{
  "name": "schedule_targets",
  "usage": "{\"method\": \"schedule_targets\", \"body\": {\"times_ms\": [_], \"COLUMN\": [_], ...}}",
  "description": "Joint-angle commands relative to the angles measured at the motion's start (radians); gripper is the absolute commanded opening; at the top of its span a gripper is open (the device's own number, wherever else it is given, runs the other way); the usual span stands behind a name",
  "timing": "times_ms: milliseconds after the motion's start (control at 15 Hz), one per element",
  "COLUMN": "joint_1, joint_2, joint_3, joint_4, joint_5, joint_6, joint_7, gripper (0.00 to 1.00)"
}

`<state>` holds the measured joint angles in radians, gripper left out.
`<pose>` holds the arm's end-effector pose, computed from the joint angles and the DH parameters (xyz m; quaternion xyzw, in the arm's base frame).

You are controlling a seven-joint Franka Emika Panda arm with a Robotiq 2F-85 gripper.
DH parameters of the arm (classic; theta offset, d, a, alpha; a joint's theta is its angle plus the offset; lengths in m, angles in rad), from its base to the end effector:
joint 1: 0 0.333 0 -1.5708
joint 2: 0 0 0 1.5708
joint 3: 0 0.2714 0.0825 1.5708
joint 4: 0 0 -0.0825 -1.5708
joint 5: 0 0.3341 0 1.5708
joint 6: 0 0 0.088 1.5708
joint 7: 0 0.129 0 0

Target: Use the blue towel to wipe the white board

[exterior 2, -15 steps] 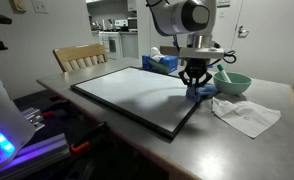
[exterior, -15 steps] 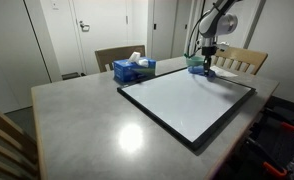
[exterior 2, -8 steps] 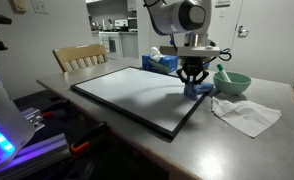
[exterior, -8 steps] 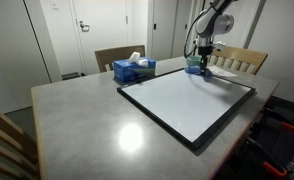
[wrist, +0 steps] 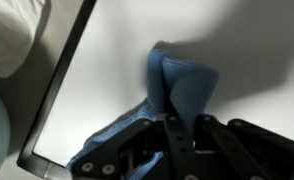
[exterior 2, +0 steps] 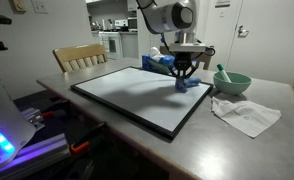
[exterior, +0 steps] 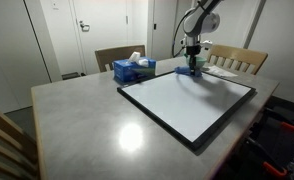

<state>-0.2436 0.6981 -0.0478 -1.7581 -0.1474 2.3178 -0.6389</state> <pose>0.5570 -0.1717 0.1424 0.9687 0.2290 -0.0914 0.0281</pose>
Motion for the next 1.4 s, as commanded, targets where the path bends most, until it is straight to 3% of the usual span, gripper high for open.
{"method": "schedule_targets", "body": {"times_ms": [0, 267, 1000, 1067, 1267, 1333], "joint_1": [0.023, 0.04, 0.067, 0.074, 0.076, 0.076], "joint_2": [0.014, 0.021, 0.028, 0.019, 0.019, 0.019], "joint_3": [0.028, 0.055, 0.128, 0.122, 0.121, 0.121], "joint_4": [0.031, 0.039, 0.11, 0.081, 0.088, 0.088], "joint_5": [0.026, 0.039, 0.076, 0.07, 0.07, 0.07], "joint_6": [-0.102, -0.109, -0.212, -0.181, -0.185, -0.185], "joint_7": [0.064, 0.131, 0.104, 0.122, 0.122, 0.122], "gripper": [0.03, 0.03, 0.03, 0.12, 0.12, 0.03]}}
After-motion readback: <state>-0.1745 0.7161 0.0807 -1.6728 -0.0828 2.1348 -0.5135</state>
